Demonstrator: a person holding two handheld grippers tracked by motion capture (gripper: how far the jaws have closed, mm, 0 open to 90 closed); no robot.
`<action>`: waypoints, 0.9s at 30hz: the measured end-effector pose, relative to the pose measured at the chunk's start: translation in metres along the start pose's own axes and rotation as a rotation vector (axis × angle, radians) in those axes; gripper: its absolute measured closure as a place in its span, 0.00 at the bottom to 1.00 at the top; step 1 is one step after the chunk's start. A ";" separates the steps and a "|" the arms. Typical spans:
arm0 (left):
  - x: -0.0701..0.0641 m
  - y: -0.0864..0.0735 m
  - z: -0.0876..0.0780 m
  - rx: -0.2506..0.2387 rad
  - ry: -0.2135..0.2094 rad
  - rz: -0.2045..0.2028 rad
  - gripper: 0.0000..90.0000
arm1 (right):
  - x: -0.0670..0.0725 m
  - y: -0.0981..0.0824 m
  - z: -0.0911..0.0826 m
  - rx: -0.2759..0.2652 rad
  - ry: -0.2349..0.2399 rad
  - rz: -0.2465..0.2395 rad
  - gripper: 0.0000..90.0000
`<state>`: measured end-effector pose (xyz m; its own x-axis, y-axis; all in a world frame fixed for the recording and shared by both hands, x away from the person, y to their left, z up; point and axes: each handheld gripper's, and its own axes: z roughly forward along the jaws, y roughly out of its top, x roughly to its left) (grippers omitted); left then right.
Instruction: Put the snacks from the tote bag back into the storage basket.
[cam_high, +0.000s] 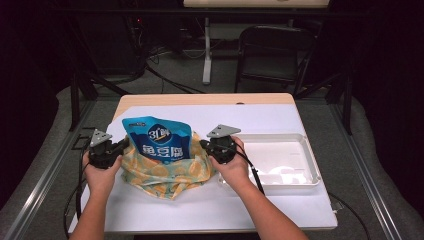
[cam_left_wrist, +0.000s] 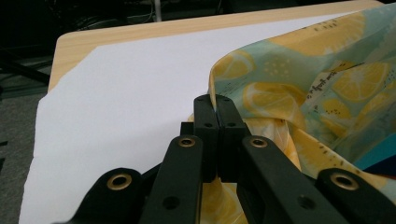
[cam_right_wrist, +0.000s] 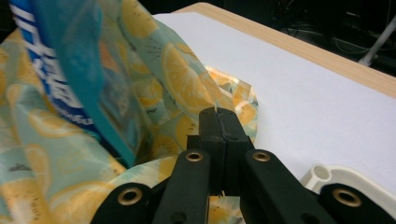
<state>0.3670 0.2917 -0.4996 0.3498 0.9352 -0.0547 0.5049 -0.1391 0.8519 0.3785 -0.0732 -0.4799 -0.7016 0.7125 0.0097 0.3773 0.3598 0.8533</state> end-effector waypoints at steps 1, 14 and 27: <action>0.000 0.000 0.001 0.004 0.003 0.006 0.99 | -0.002 -0.001 0.002 0.007 -0.001 0.004 1.00; 0.008 -0.013 0.009 0.049 -0.011 -0.041 0.99 | -0.007 -0.008 0.019 0.060 -0.008 0.021 1.00; 0.008 -0.023 0.017 0.112 0.000 -0.027 0.98 | -0.010 -0.015 0.029 0.098 -0.020 0.039 1.00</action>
<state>0.3711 0.2969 -0.5287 0.3349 0.9392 -0.0764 0.5992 -0.1497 0.7865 0.3974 -0.0681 -0.5081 -0.6737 0.7384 0.0306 0.4621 0.3885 0.7972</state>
